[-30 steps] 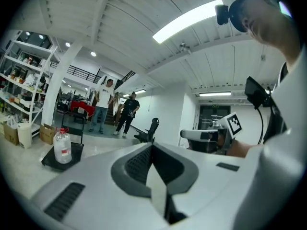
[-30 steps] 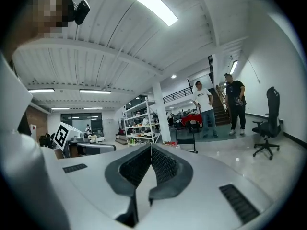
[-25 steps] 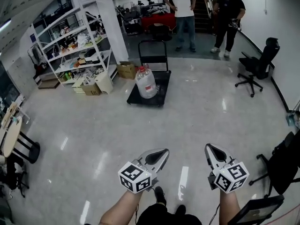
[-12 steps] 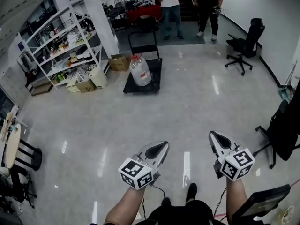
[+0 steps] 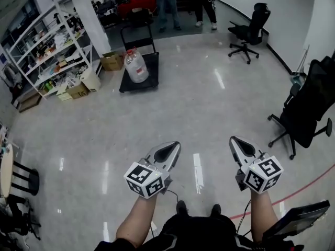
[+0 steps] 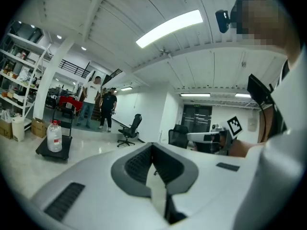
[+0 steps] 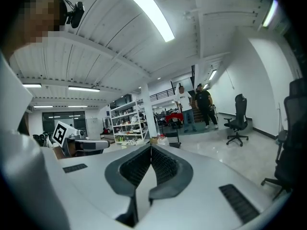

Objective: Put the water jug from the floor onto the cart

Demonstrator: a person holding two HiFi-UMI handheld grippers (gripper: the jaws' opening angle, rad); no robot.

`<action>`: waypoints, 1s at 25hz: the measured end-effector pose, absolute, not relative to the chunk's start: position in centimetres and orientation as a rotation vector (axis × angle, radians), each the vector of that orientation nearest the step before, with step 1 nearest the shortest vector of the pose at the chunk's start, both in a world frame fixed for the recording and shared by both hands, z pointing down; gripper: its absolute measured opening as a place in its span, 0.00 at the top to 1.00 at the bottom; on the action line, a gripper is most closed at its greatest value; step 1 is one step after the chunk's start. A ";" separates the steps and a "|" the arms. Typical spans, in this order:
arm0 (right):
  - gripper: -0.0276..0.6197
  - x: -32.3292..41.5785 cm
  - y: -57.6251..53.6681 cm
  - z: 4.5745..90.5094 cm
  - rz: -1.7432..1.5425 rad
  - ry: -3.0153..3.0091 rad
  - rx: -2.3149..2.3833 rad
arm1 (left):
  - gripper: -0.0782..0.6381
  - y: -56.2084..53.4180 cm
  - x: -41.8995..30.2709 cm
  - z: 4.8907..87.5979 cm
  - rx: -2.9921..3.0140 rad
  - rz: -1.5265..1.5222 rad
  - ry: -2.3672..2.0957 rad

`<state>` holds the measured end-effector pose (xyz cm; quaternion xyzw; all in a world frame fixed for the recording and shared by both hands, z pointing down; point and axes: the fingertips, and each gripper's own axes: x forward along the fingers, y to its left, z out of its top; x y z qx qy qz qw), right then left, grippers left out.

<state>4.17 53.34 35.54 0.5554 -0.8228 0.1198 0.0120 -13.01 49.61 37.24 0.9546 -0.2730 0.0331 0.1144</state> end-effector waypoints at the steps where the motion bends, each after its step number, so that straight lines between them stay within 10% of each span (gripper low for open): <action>1: 0.95 4.8 54.3 35.4 0.374 -2.568 1.727 | 0.89 50.5 -12.3 37.0 2.795 0.094 -0.804; 25: 0.95 9.1 59.0 32.1 0.283 -2.609 1.711 | 0.89 56.9 -7.1 32.3 2.880 0.093 -0.854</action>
